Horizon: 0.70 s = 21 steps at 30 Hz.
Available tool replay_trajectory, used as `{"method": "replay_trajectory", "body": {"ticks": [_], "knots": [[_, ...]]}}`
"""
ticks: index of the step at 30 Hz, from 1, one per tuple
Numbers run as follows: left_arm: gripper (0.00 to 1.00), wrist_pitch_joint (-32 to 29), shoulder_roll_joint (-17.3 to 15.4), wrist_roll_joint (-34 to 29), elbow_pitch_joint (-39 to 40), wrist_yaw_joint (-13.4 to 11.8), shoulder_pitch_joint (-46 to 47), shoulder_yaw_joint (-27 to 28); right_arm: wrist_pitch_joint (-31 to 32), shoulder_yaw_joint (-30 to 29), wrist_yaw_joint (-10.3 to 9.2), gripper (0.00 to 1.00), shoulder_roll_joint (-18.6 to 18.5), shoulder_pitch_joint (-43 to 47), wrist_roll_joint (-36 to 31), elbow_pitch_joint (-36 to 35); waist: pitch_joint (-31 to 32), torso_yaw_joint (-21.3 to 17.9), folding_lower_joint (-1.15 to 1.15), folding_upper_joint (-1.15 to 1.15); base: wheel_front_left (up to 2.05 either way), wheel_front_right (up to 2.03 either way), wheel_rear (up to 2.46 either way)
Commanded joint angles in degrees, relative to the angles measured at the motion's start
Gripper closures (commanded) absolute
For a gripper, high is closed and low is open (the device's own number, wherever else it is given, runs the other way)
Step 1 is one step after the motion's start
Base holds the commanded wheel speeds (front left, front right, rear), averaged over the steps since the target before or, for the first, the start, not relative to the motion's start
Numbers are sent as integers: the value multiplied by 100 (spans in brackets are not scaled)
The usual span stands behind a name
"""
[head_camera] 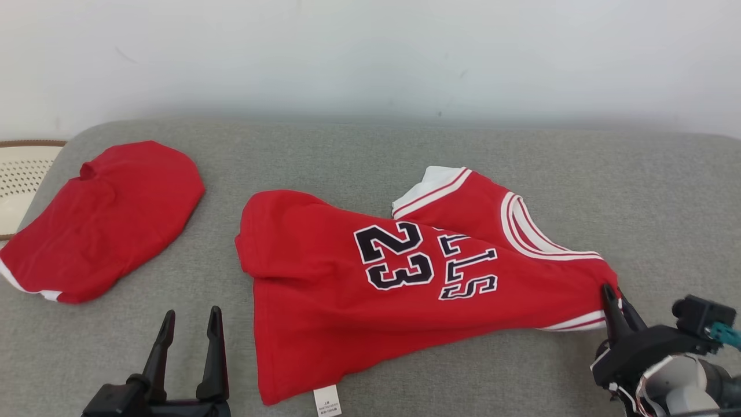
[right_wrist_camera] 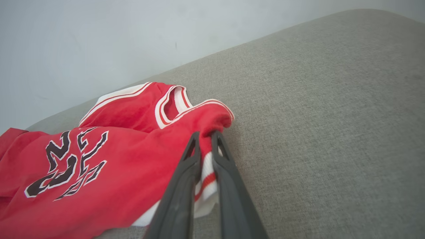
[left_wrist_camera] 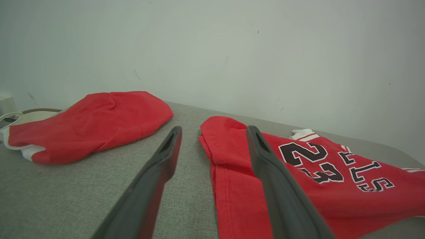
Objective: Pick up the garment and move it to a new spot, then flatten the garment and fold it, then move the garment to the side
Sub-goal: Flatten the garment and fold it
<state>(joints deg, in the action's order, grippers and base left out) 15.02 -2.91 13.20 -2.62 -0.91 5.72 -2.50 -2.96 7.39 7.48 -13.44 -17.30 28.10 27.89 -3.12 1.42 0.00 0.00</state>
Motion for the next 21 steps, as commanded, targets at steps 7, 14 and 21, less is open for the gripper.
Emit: {"method": "replay_trajectory", "body": {"ticks": [7, 14, 21], "knots": [[0, 22, 0, 64, 42, -49, -47, -56, 930, -653, 3, 100, 414, 944, -473, -1788, -89, -99, 0, 0, 0, 0, 0], [0, 22, 1, 114, -2, -45, 88, -93, 1442, -812, 3, 100, 659, 1006, -826, -2648, -158, -14, 0, 0, 0, 0, 0], [0, 22, 1, 156, -63, -54, 145, -177, 1490, -640, 3, 100, 692, 288, -995, -2047, -198, 175, 0, 0, 0, 0, 0]]}}
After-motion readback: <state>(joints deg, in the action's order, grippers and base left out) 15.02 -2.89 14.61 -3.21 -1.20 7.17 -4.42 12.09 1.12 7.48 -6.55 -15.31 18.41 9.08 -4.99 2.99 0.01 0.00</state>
